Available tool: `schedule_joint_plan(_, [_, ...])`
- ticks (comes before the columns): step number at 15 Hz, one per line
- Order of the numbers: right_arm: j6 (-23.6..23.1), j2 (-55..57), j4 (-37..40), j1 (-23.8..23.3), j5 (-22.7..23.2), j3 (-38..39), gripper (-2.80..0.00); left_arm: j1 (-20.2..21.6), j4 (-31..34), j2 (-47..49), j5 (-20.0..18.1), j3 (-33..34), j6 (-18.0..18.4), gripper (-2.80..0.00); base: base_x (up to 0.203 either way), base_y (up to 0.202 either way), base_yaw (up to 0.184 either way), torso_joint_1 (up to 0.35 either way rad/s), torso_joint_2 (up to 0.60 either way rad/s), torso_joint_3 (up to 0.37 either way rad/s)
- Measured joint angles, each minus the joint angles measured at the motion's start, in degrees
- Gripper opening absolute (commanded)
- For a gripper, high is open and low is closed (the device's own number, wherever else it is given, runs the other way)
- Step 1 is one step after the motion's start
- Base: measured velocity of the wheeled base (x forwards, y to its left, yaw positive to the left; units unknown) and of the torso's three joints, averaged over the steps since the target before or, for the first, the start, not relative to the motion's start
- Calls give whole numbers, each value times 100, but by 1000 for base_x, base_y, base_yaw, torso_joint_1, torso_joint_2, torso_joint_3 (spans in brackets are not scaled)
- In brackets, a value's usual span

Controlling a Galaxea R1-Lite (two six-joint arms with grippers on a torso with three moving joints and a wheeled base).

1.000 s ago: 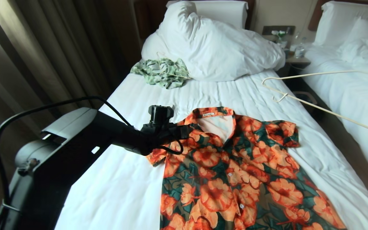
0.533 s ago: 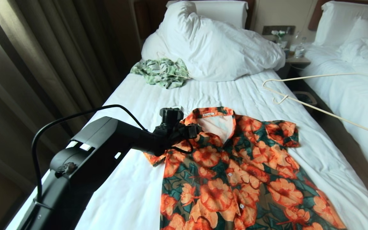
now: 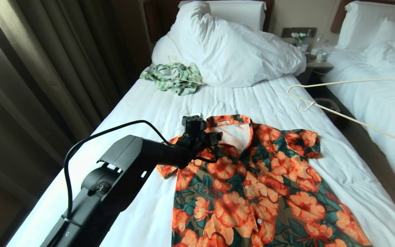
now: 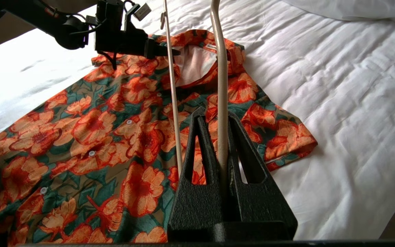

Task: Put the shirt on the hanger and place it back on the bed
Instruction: Lift the shirt and hanger

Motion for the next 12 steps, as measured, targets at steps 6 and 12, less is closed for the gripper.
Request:
schedule_joint_plan(6, [0,-30,-9,-13,-4,-4,-280,16,173,118,-96,-54,11,-280,0,0,0,0,0,0])
schedule_joint_plan(12, [-9,-29,-11,-21,-12,-4,-280,16,-44,120,-244,-67,2,-280,0,0,0,0,0,0])
